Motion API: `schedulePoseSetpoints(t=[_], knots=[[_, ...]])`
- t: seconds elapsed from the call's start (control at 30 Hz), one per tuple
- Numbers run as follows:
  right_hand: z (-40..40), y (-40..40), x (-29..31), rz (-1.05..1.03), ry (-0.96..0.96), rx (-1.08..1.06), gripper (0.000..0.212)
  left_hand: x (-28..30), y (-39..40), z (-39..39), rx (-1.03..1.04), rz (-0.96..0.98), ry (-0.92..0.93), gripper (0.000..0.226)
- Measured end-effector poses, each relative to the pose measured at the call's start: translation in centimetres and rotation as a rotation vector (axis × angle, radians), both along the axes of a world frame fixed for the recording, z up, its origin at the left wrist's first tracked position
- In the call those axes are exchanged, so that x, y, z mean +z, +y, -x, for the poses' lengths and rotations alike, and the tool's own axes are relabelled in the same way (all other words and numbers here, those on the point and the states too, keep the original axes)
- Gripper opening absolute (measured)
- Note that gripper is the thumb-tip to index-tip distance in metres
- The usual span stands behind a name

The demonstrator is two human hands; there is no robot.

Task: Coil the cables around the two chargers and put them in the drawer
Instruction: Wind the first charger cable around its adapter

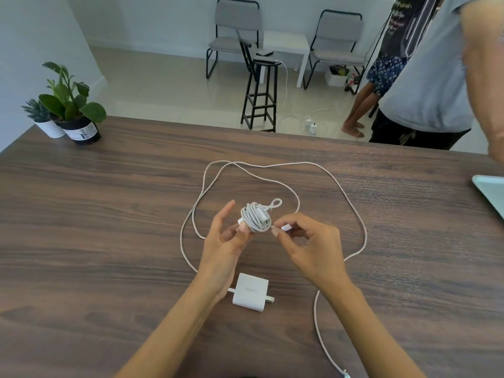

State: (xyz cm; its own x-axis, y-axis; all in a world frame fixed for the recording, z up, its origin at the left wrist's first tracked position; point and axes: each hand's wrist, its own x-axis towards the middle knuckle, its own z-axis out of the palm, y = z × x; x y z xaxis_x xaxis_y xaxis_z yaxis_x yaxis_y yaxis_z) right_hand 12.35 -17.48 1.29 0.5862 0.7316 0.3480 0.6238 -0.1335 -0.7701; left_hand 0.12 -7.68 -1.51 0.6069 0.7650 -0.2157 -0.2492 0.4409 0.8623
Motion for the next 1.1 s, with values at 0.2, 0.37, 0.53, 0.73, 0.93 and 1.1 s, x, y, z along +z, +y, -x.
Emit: schedulePoseSetpoints(t=[0.2,0.37,0.53,0.73,0.93,1.1], knots=[[0.2,0.3,0.0,0.0,0.287,0.03,0.014,-0.2,-0.2,0.1,-0.158,-0.225,0.093,0.041],[0.0,0.6,-1.2,-0.039,0.579,0.047,0.013,-0.9,0.2,-0.1,-0.191,-0.368,0.288,0.025],[0.2,0.8,-3.4,-0.039,0.576,-0.03,0.02,-2.2,0.8,0.0,-0.31,-0.439,0.549,0.025],[0.7,0.9,-5.1,-0.051,0.669,-0.056,0.018,-2.6,0.8,0.1,-0.379,-0.522,0.728,0.032],[0.7,1.0,-5.6,-0.037,0.694,-0.095,0.011,-2.7,1.2,0.4,-0.316,-0.773,0.828,0.034],[0.9,1.3,-5.7,0.007,0.647,-0.077,0.009,-2.7,1.4,0.6,-0.139,-0.739,0.589,0.024]])
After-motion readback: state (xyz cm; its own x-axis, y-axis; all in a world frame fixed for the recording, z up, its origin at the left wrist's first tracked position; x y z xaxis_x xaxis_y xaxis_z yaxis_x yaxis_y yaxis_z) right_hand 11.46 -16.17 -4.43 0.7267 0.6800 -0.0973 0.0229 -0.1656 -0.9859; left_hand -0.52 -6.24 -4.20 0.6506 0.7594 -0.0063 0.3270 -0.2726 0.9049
